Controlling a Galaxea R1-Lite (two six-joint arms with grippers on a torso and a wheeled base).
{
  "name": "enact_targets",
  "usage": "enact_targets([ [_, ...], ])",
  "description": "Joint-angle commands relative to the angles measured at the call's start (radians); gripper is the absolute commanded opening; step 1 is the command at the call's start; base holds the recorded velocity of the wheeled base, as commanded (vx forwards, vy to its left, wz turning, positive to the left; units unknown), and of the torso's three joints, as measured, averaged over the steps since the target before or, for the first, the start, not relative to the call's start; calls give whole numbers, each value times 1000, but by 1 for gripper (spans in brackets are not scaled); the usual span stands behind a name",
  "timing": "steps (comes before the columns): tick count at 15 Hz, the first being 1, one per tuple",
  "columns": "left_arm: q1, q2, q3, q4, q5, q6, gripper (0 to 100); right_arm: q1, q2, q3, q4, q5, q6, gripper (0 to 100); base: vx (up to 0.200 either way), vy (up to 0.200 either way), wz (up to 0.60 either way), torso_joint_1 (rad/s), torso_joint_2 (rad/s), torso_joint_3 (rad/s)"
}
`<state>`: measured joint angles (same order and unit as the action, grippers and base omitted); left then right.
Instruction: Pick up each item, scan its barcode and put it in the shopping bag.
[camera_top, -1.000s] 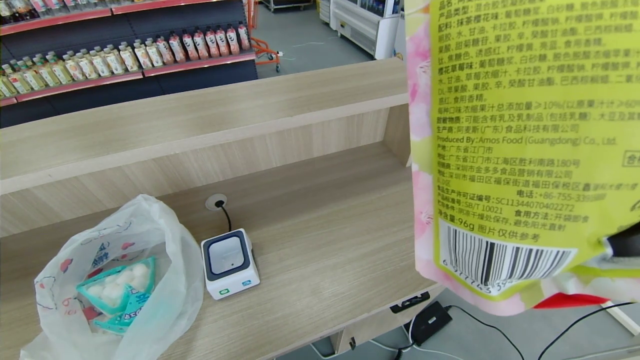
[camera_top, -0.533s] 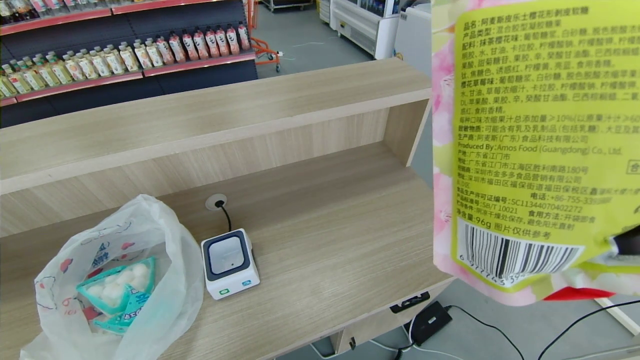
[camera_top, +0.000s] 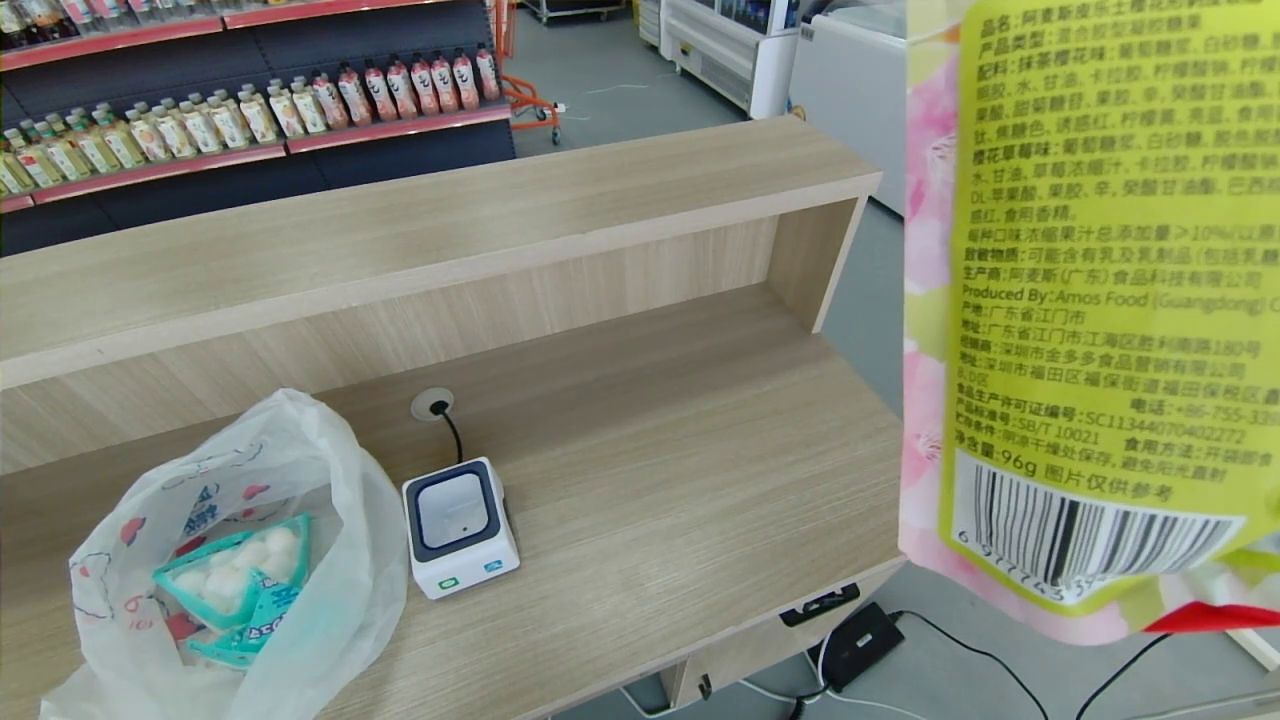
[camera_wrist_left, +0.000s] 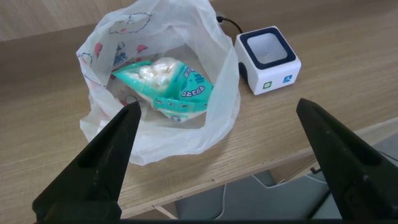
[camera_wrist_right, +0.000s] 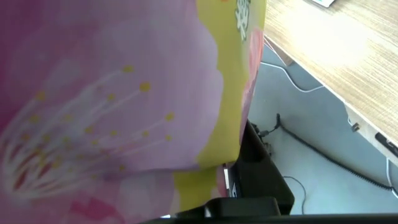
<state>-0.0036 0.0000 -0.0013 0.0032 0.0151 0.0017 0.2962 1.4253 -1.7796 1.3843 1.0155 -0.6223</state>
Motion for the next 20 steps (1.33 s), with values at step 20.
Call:
enact_targets([
  [20,1,0,0,0,0,0,100,90,-95,170,-754,-635,256,0,0,0,0,0,0,0],
])
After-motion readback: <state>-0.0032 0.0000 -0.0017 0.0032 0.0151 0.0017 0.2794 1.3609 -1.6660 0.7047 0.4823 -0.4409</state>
